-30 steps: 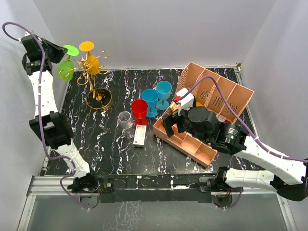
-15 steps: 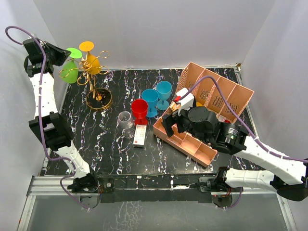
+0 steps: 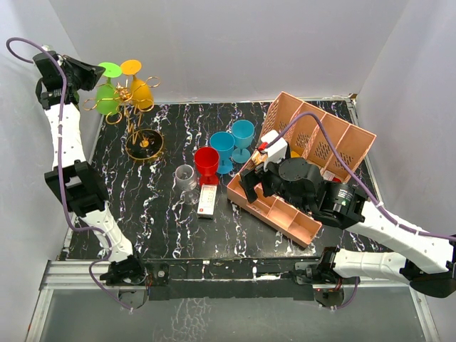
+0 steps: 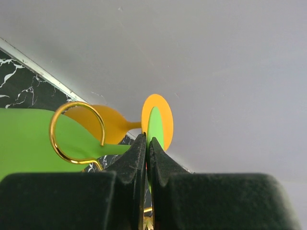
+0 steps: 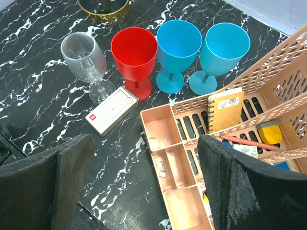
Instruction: Take the wine glass off the wine glass rack
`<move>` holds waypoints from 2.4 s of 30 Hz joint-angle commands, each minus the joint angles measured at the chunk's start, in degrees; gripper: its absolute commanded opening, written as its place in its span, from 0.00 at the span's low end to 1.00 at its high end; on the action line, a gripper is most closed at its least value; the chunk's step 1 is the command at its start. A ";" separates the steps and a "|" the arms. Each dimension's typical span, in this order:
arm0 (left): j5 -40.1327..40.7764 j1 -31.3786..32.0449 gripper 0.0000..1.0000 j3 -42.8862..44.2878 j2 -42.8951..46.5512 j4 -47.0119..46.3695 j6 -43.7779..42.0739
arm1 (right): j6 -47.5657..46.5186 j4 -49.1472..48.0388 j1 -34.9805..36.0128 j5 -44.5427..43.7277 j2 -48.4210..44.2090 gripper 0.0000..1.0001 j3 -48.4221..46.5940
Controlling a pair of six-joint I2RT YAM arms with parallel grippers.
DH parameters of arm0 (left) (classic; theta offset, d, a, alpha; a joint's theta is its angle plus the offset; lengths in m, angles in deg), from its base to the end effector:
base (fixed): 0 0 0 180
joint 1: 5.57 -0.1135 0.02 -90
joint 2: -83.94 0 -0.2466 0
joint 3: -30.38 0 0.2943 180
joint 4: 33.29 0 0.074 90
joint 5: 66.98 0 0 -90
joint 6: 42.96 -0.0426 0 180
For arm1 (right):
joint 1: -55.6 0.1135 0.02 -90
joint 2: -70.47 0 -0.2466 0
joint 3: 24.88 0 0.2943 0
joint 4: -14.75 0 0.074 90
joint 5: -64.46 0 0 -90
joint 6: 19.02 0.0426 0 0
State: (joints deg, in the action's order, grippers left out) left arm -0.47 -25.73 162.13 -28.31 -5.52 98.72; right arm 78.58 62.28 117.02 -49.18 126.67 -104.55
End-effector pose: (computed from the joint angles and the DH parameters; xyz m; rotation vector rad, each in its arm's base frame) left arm 0.4777 0.1573 0.4237 -0.7649 1.5877 -0.7547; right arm 0.1375 0.2166 0.3896 -0.6482 1.8635 0.3813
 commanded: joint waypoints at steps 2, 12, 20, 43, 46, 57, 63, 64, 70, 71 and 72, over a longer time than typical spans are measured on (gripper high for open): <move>-1.52 -0.50 0.00 3.80 -0.75 -3.94 2.83 | 0.42 -3.06 -0.11 -0.37 -0.71 0.99 -2.32; 1.13 -0.50 0.00 1.93 -0.21 -5.15 3.11 | 0.49 -3.06 -0.11 -0.18 -0.58 0.99 -2.58; 5.64 -0.50 0.00 3.99 -2.60 -8.57 6.70 | 0.83 -3.05 -0.15 -0.36 -1.01 0.99 -2.76; 18.44 -0.32 0.00 -0.34 7.84 -25.49 -1.66 | 2.86 -1.98 -0.16 2.74 -0.44 0.99 -5.16; 18.11 -0.14 0.00 -3.74 12.77 -28.30 -4.20 | 3.86 -1.84 -0.17 3.72 -0.55 0.99 -5.56; 2.18 0.18 0.00 -27.17 39.97 -35.58 10.95 | 11.67 -2.01 -0.12 9.38 -0.71 0.99 -5.53; 0.66 11.15 0.00 -34.14 50.98 -35.33 10.75 | 17.94 -3.62 -0.16 13.68 -0.93 0.99 -3.63; -0.59 13.26 0.00 -34.28 51.85 -35.22 10.49 | 19.02 -4.01 -0.22 14.40 -0.92 0.99 -3.02; -8.29 23.48 0.00 -41.05 58.94 -36.78 14.49 | 26.68 -7.15 -0.17 18.05 -1.25 0.99 0.84; -9.11 24.75 0.00 -42.90 60.44 -36.80 15.08 | 27.71 -8.25 -0.17 18.86 -1.35 0.99 1.56; -10.23 25.96 0.00 -44.85 61.70 -37.09 16.02 | 28.63 -9.49 -0.16 20.00 -1.50 0.99 2.41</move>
State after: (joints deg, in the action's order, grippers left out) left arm -4.40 -3.76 122.15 29.07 -39.68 111.22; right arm 101.05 59.55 116.98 -33.22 126.50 -104.15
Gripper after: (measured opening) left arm 0.019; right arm 0.993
